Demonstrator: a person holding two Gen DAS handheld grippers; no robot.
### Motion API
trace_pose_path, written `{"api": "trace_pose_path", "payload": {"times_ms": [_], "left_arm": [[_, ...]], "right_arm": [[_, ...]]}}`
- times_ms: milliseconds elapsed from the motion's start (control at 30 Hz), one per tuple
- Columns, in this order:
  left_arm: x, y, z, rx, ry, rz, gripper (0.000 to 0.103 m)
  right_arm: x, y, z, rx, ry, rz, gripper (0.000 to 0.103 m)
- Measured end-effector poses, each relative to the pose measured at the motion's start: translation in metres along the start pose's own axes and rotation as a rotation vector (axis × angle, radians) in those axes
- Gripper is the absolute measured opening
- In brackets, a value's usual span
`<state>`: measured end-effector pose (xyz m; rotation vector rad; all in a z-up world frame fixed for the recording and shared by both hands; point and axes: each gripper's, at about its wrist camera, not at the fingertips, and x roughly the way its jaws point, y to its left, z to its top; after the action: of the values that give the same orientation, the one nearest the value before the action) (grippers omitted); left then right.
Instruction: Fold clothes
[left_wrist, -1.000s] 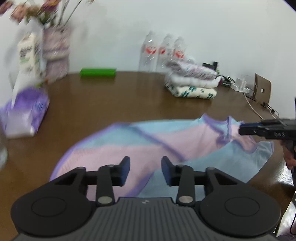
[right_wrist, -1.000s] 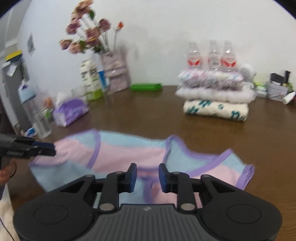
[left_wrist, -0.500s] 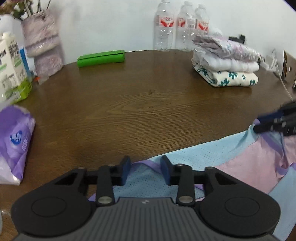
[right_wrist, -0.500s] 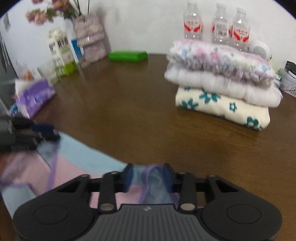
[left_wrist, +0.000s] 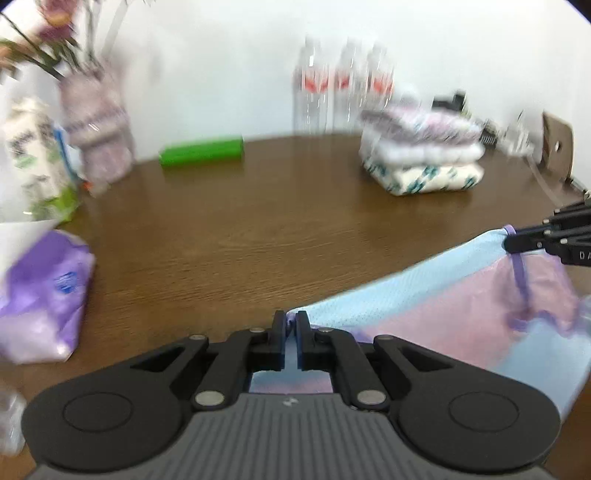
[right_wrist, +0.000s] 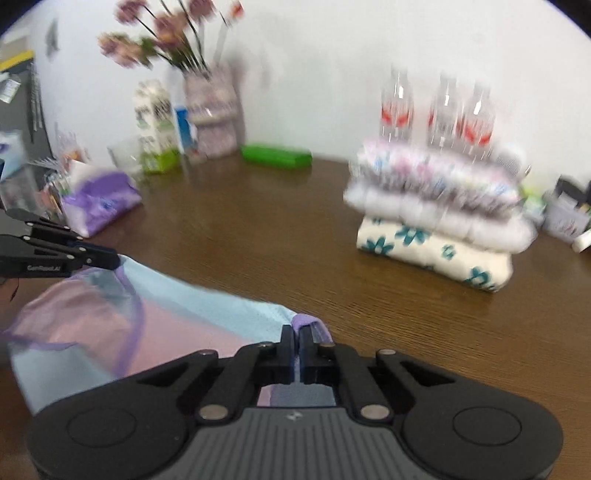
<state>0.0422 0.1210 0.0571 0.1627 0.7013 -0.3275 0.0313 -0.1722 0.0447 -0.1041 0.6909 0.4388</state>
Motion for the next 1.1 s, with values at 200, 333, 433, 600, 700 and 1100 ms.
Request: {"api": "trace_pose_path", "payload": {"times_ms": [200,333,433,600,700,1100], "left_arm": [[-0.04,-0.01,-0.075,-0.127,0.076,-0.052,0.023],[-0.04,0.011,-0.064,-0.247,0.051,0.003,0.049],[-0.025,0.028,-0.053,-0.336,0.059,0.023,0.045],[-0.005,0.03,-0.051,-0.322,0.058,0.1,0.001],[-0.002,0.032,-0.057,-0.335,0.064,0.149,0.001],[-0.007,-0.025,-0.04,-0.124,-0.017,0.176,0.035]], "right_arm": [[-0.067,0.009,-0.068,0.095,0.024,0.11,0.013],[-0.069,-0.013,-0.06,0.234,-0.05,0.061,0.025],[-0.047,-0.015,-0.05,0.303,-0.058,0.089,0.029],[-0.006,-0.001,-0.047,0.322,-0.013,0.114,0.001],[-0.01,0.007,-0.056,0.284,0.019,0.097,0.001],[0.013,-0.085,-0.017,0.407,0.034,-0.266,0.03]]}}
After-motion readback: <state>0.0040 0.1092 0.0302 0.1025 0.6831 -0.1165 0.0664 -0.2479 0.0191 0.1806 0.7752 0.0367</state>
